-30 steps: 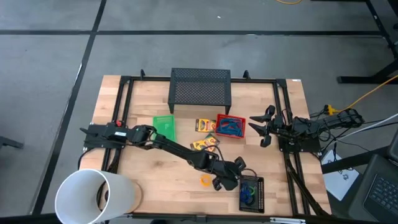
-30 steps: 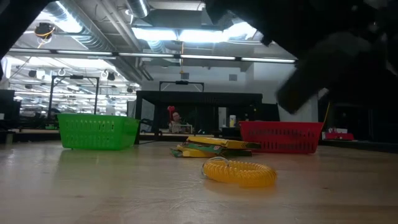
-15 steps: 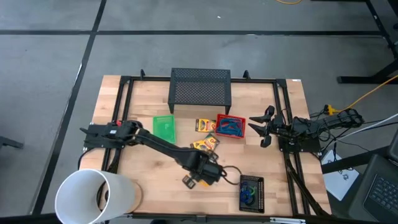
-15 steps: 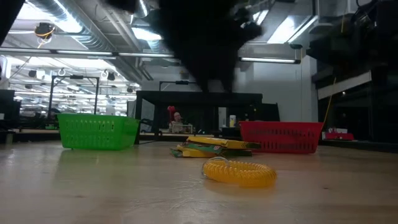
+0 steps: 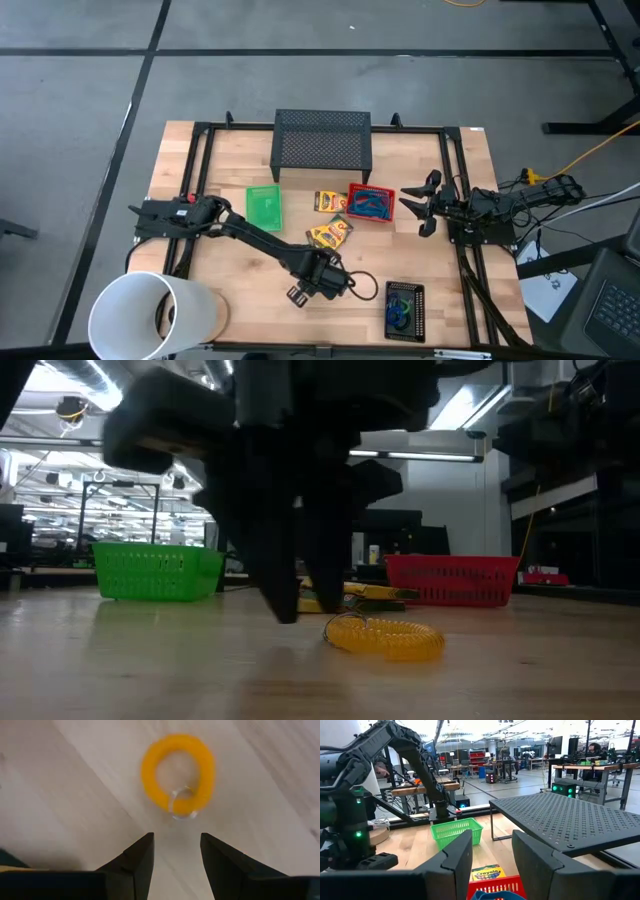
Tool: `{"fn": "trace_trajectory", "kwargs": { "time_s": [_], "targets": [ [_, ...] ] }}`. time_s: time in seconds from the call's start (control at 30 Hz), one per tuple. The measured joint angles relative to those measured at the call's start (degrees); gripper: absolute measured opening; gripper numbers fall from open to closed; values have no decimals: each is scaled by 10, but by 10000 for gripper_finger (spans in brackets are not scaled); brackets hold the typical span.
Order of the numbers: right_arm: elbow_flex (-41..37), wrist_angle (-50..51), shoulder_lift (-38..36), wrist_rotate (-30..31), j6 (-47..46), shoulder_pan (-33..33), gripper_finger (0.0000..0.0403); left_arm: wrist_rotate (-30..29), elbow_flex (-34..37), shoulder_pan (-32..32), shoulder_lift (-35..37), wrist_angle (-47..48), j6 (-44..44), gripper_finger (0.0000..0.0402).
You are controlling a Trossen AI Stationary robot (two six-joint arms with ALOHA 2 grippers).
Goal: Pick & Place Office Desk Supplies
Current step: Put the yellow spring keychain into the black bin
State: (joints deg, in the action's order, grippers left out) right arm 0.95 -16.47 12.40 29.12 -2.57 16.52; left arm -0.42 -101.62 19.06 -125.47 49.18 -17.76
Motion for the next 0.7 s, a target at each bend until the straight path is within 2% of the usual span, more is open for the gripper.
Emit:
{"fn": "trace_trajectory", "kwargs": {
  "time_s": [0.1,0.27,0.7],
  "targets": [
    [0,0,0,0,0,0,139,6,0,-3,0,-25,1,159],
    [0,0,0,0,0,0,139,50,0,-4,0,-32,7,159],
    [0,-1,0,0,-3,0,139,48,0,-4,-6,-61,25,137]
  ]
}}
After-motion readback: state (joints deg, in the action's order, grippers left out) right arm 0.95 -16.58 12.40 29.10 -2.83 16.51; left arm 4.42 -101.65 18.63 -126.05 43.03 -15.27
